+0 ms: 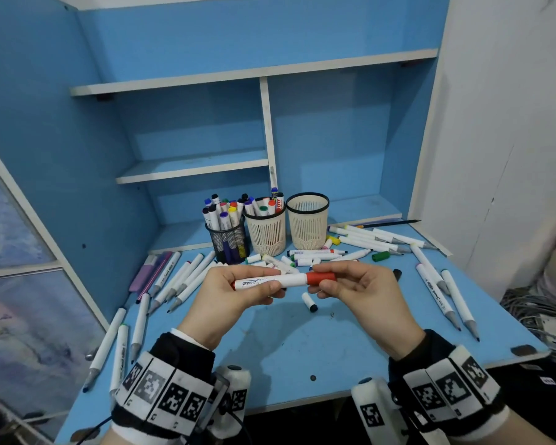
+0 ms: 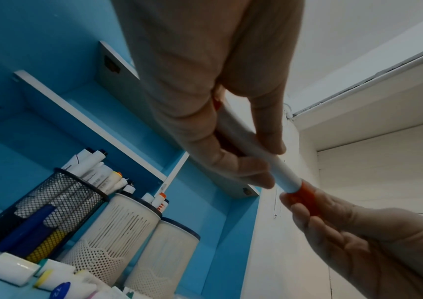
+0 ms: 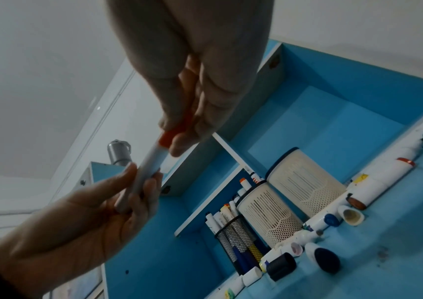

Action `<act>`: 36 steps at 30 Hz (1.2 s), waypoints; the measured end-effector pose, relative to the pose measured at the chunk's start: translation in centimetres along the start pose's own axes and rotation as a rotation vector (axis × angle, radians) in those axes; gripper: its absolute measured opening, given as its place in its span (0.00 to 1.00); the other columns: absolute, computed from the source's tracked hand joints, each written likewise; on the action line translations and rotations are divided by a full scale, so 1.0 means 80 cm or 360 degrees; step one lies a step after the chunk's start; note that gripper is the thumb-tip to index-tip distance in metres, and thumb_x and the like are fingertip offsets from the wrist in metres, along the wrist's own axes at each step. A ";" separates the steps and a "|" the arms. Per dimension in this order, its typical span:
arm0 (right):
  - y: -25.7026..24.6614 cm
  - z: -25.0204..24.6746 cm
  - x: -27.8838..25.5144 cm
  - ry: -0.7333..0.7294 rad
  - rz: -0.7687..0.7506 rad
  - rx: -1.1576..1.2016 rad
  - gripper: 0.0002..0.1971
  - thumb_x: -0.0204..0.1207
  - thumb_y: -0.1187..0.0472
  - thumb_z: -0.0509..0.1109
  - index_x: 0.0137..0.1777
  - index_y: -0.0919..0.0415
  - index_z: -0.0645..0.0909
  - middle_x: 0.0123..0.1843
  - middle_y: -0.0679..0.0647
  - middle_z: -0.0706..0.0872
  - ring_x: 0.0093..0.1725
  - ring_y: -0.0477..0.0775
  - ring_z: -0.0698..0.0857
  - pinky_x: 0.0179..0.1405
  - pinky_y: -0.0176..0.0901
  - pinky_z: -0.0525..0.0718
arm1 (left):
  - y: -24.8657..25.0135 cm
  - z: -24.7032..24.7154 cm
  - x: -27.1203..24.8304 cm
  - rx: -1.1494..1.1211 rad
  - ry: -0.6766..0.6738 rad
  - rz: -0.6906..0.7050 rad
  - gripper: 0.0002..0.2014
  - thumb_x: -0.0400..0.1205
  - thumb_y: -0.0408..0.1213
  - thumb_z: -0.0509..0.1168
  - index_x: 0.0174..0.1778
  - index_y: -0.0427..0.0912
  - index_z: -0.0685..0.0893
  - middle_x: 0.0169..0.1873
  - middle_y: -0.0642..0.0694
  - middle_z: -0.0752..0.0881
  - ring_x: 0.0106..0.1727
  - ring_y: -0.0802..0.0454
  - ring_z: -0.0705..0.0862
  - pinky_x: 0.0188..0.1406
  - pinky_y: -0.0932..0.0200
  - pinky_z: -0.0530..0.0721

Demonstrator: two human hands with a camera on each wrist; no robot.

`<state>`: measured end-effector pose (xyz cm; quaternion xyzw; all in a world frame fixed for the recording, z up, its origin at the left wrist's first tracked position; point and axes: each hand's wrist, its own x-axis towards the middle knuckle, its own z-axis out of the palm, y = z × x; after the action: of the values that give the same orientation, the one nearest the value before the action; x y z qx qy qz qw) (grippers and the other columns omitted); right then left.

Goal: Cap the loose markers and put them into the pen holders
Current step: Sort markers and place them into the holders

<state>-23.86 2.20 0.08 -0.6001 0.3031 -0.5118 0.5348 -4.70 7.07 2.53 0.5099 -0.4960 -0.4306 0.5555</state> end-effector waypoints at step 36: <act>-0.005 -0.032 0.070 -0.0206 -0.0066 -0.1085 0.13 0.72 0.69 0.74 0.45 0.47 0.85 0.45 0.49 0.89 0.44 0.47 0.86 0.50 0.39 0.84 | 0.056 -0.061 0.061 0.0298 0.0690 0.0496 0.08 0.72 0.26 0.74 0.41 0.44 0.87 0.33 0.45 0.87 0.34 0.55 0.85 0.40 0.67 0.85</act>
<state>-24.66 -3.64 1.83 -0.7815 0.4098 -0.3528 0.3112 0.67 3.43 7.60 0.5567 -0.4758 -0.1731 0.6586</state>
